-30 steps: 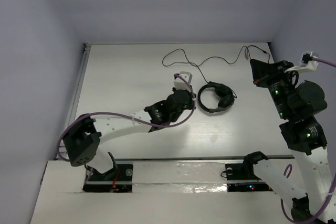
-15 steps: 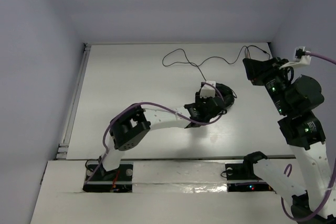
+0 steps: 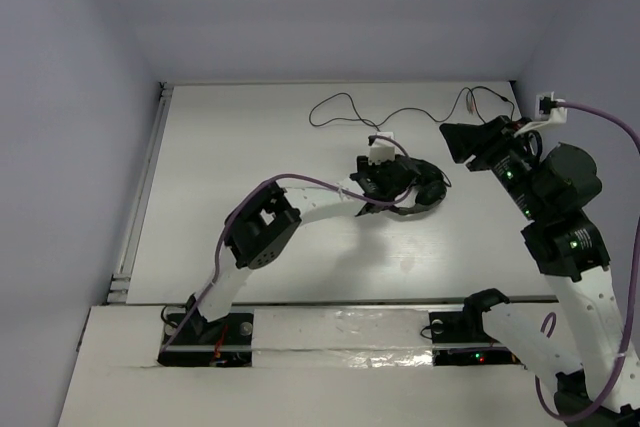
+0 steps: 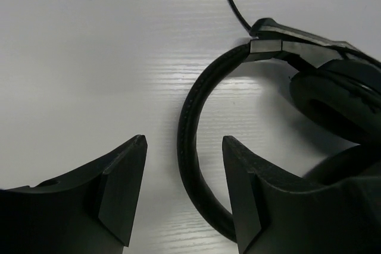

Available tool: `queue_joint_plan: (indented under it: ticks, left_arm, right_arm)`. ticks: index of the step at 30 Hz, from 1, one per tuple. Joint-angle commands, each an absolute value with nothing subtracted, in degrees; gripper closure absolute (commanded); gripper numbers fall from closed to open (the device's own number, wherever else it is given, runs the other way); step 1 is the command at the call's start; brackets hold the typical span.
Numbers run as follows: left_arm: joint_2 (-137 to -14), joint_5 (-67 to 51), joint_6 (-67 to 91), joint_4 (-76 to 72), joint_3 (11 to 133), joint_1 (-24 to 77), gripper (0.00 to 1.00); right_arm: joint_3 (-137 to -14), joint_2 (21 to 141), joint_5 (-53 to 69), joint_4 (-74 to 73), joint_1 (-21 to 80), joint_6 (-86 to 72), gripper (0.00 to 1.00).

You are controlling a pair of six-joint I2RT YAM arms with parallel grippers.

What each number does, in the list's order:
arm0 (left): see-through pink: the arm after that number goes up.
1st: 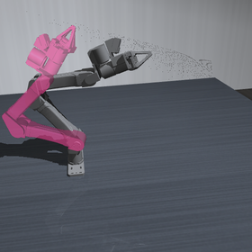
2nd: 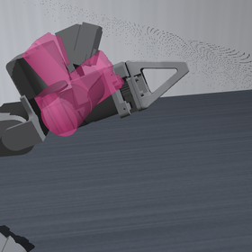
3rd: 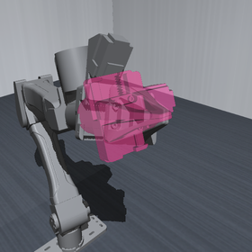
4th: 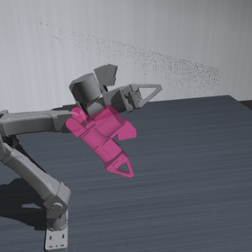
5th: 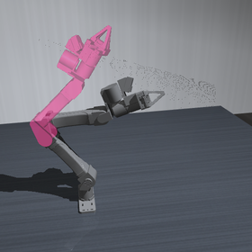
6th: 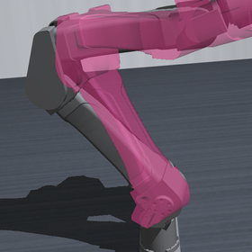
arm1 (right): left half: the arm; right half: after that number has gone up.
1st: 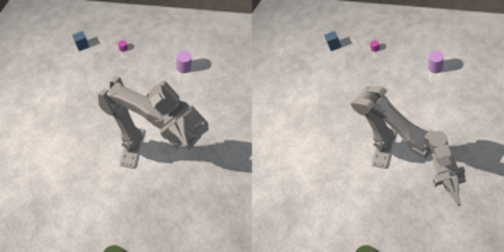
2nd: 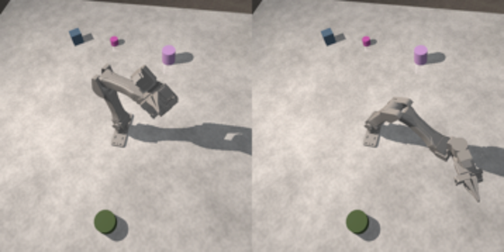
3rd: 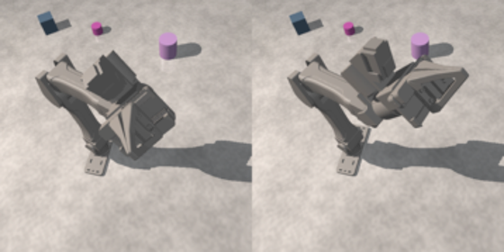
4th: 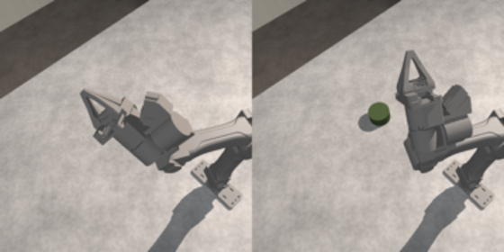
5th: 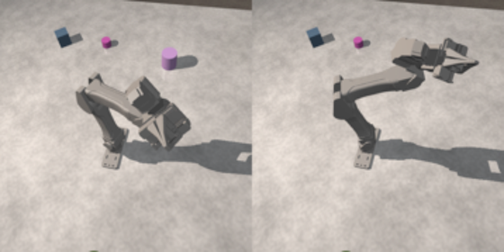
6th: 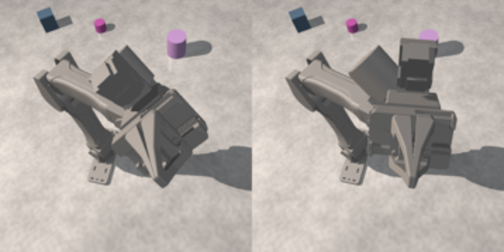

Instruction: Wrap the headphones

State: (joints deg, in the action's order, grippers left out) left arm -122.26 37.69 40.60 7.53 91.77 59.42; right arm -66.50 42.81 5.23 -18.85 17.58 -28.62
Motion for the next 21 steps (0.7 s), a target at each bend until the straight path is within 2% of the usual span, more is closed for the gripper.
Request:
queue_joint_plan:
  ticks: [1,13,19,21]
  left_arm:
    - [-124.7,37.2,40.6,11.2,95.0,59.7,0.49]
    - [-130.5,32.1,39.4,9.2,97.4,57.7,0.53]
    - [-133.2,30.9,39.3,10.1,99.8,57.2,0.61]
    - [-133.3,30.5,39.7,10.3,99.5,57.2,0.66]
  right_arm:
    - [-65.7,42.2,8.6,-15.4,17.4,-28.8,0.48]
    - [-62.8,41.4,11.2,-13.5,17.4,-29.8,0.48]
    - [-62.1,41.3,11.8,-13.2,17.4,-30.2,0.48]
    - [-62.0,41.3,11.4,-13.3,17.4,-30.1,0.48]
